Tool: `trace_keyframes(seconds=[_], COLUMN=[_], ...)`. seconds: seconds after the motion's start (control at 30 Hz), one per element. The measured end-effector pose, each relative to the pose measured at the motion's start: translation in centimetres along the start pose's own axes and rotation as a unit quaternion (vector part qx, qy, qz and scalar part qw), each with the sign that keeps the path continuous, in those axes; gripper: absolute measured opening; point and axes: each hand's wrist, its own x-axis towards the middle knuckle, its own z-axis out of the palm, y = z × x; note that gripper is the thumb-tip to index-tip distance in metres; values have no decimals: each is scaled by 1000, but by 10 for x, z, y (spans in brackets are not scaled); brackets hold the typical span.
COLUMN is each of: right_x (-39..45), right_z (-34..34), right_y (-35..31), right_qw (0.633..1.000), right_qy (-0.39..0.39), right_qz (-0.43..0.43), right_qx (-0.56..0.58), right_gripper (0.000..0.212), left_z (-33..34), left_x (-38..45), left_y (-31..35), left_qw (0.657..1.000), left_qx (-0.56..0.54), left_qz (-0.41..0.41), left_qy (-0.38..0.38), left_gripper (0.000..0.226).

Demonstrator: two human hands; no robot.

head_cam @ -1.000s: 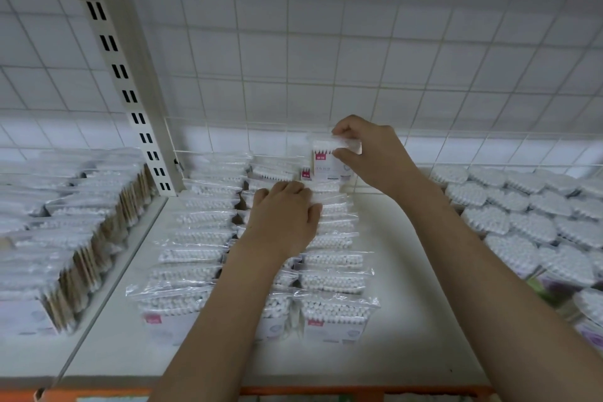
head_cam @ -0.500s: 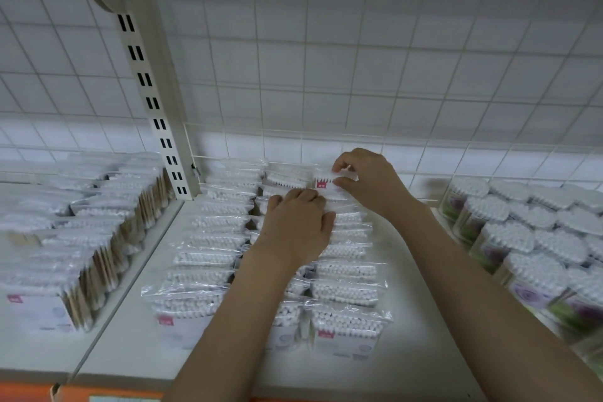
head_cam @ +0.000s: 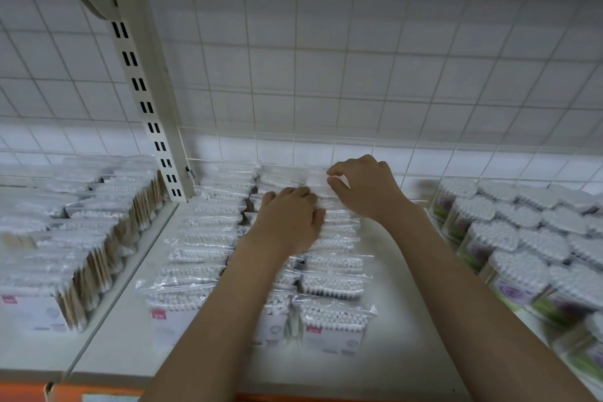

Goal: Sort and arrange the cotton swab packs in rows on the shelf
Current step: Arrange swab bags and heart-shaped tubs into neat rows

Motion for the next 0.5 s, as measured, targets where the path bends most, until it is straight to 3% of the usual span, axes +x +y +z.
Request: trace_keyframes(seconds=[0.2, 0.5], right_x=[-37, -106], right_z=[-23, -45], right_y=[-17, -55], right_qw=[997, 989], right_qy=[15, 36], right_qz=[1, -28], right_qx=[69, 138], right_gripper=[30, 28], left_z=[-19, -43], left_x=[-4, -68], left_y=[3, -1], left_qw=[999, 998], left_qx=[1, -28], left_qz=[-6, -35], left_qy=[-47, 44], left_gripper=[40, 43])
